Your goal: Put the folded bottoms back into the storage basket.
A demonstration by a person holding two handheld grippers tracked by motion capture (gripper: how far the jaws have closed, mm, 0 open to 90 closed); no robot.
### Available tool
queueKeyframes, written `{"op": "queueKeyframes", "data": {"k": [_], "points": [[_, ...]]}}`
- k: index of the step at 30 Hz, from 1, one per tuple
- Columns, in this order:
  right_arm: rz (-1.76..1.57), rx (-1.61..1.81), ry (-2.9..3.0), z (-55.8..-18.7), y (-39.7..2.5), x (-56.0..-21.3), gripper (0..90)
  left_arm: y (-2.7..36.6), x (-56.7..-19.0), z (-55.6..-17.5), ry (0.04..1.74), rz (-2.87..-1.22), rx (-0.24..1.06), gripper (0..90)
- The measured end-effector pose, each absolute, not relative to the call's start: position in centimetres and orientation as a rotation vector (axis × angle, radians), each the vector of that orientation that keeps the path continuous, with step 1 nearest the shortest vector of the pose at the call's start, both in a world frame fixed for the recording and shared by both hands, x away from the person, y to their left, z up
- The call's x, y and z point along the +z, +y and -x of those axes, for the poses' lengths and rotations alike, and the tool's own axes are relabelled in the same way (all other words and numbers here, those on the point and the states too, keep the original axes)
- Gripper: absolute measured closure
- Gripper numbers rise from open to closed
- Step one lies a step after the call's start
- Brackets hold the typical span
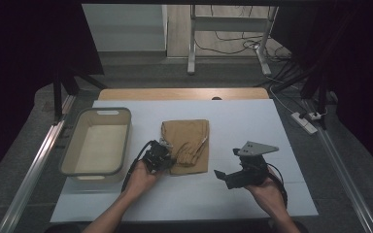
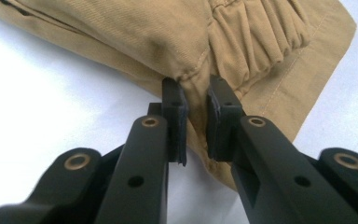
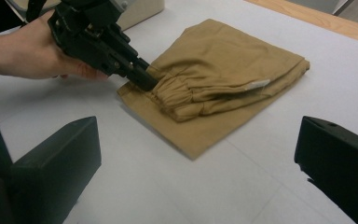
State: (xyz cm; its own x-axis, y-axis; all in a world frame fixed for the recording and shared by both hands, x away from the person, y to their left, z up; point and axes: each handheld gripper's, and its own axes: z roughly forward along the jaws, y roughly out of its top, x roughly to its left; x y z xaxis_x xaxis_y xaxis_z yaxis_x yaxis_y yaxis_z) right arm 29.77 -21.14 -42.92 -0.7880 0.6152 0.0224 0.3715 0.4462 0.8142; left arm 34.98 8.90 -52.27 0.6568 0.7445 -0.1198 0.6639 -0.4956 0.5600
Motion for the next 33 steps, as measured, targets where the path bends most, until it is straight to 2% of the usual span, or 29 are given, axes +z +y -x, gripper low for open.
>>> {"op": "queueKeyframes", "data": {"k": [33], "points": [[-0.894, 1.197, 2.457, -37.8, -17.4, -44.8, 0.7, 8.7, -52.3, -34.7, 1.082, -2.306, 0.222, 78.7]]}}
